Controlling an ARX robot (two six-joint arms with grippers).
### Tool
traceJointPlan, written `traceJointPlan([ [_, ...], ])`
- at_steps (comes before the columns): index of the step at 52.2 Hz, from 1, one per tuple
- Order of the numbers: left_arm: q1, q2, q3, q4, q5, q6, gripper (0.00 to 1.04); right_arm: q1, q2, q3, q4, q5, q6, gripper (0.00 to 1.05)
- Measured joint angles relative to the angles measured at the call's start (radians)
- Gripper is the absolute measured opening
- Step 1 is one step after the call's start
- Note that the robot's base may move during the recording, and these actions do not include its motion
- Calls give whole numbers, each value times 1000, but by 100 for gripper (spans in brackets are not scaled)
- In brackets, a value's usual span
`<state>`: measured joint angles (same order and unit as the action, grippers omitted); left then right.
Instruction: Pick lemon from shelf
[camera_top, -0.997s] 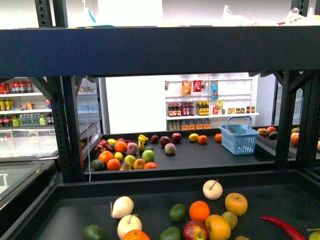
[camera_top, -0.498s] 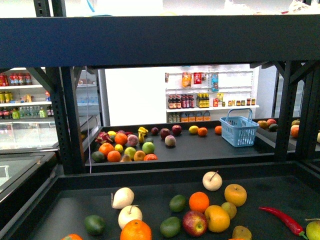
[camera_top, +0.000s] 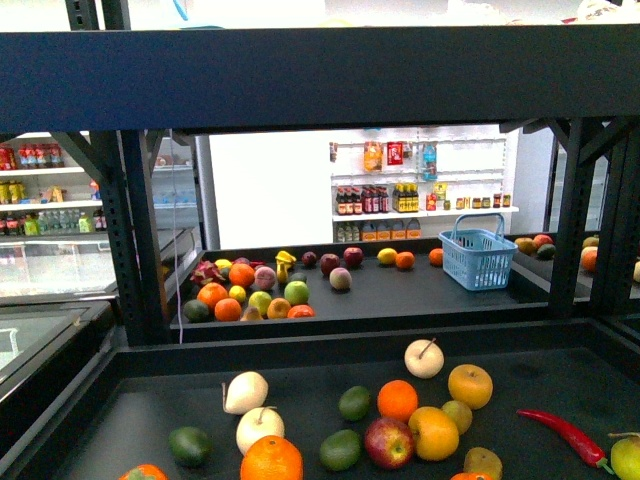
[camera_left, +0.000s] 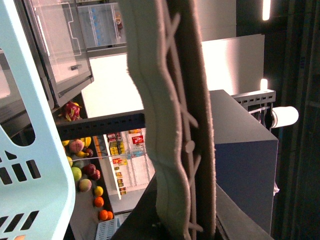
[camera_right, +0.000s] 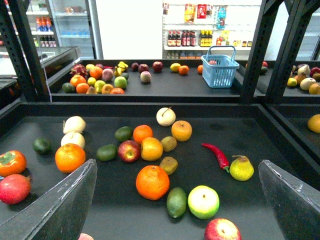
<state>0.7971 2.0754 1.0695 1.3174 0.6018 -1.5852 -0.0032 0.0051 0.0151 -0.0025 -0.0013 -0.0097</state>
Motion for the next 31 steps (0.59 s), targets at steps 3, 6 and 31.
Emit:
traceJointPlan([
  [3,2,-5,1,2,4,10,32,0,0,0,0,0,0,97],
  [6,4,-10,0,-1,14,26,44,0,0,0,0,0,0,97],
  [31,28,-89,-11,-204,26,124,97,0,0,0,0,0,0,97],
])
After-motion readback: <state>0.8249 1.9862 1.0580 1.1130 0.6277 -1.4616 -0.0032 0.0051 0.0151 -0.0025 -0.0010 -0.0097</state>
